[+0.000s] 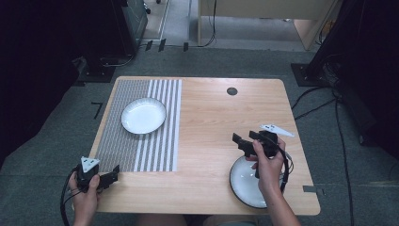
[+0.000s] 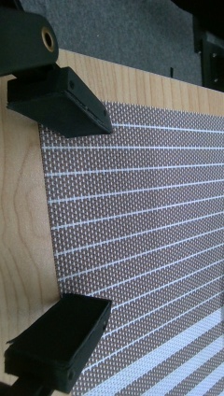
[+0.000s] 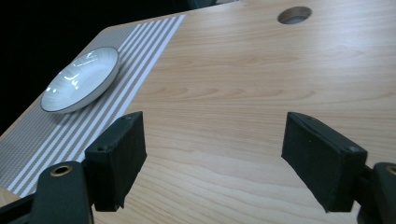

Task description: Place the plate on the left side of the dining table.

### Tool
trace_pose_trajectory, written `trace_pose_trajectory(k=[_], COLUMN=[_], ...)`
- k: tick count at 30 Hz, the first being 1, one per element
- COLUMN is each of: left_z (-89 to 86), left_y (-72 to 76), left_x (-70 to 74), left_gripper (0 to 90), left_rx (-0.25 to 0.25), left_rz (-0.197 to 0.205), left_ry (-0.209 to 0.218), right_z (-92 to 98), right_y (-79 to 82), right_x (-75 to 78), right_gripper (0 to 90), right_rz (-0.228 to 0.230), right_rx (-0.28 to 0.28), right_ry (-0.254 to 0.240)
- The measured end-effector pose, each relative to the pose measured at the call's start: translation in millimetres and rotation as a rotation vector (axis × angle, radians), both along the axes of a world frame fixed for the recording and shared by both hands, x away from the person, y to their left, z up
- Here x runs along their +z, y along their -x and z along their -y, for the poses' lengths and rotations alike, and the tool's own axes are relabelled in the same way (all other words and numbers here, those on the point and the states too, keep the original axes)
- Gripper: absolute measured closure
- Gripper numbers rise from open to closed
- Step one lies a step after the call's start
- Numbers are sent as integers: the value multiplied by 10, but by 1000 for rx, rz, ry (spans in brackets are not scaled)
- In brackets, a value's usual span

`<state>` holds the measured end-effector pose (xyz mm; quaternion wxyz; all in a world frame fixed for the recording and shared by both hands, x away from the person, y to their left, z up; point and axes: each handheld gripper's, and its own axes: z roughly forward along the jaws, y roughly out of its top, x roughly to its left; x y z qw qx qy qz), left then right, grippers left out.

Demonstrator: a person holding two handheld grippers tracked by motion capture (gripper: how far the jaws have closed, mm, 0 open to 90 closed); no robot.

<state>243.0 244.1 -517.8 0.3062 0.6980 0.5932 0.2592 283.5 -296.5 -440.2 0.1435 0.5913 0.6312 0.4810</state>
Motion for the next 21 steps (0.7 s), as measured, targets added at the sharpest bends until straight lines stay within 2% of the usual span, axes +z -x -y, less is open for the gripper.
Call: trace_pose_trajectory(k=[10, 18, 21], left_z=[0, 2, 3], left_y=[0, 0, 0], left_x=[0, 0, 0], left_gripper=[134, 134, 134], left_rx=[0, 2, 3], left_rz=[0, 0, 0], left_ry=[0, 1, 1], right_z=[395, 731, 860], right_y=[192, 360, 426], right_x=[-111, -236, -301], right_gripper=[216, 215, 215], right_rz=[-13, -18, -24], right_rx=[-80, -153, -176], right_ry=[15, 76, 77])
